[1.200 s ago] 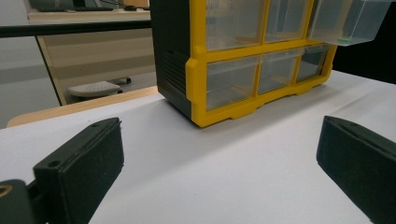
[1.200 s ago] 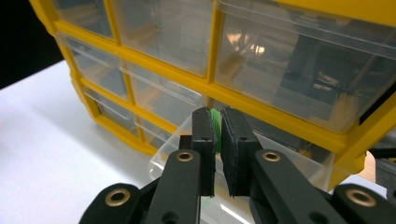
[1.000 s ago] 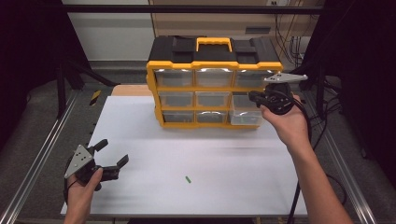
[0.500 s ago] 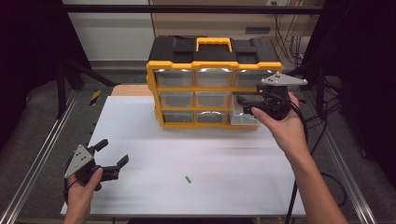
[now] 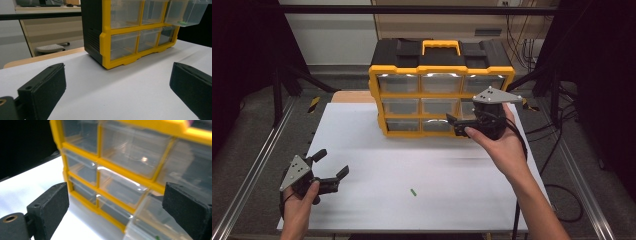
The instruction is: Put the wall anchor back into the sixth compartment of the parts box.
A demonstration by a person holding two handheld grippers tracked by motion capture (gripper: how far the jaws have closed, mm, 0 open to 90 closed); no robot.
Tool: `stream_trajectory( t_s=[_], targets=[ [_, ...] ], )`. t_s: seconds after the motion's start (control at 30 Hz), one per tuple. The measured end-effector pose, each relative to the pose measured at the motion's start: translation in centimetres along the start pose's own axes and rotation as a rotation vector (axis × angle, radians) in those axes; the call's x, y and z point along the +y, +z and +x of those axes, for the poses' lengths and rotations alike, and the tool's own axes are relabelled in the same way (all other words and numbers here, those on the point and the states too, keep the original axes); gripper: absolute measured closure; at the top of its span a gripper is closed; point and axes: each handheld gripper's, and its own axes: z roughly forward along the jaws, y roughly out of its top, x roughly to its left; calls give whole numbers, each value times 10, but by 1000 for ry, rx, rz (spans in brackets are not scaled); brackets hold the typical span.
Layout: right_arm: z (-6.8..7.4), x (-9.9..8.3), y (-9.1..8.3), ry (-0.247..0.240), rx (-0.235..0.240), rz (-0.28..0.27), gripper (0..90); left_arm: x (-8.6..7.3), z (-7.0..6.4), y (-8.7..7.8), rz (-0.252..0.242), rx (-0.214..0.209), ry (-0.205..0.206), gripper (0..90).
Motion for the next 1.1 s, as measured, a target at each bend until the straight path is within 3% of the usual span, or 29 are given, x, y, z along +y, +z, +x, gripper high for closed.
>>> stream_trajectory(
  t_s=[0.6,1.1],
  targets=[
    [34,-24,16,-28,91,64,70,0,0,1,6,-1,4,7],
    [56,-59,33,-44,149,146,72,0,-1,1,8,-3,15,7]
  ],
)
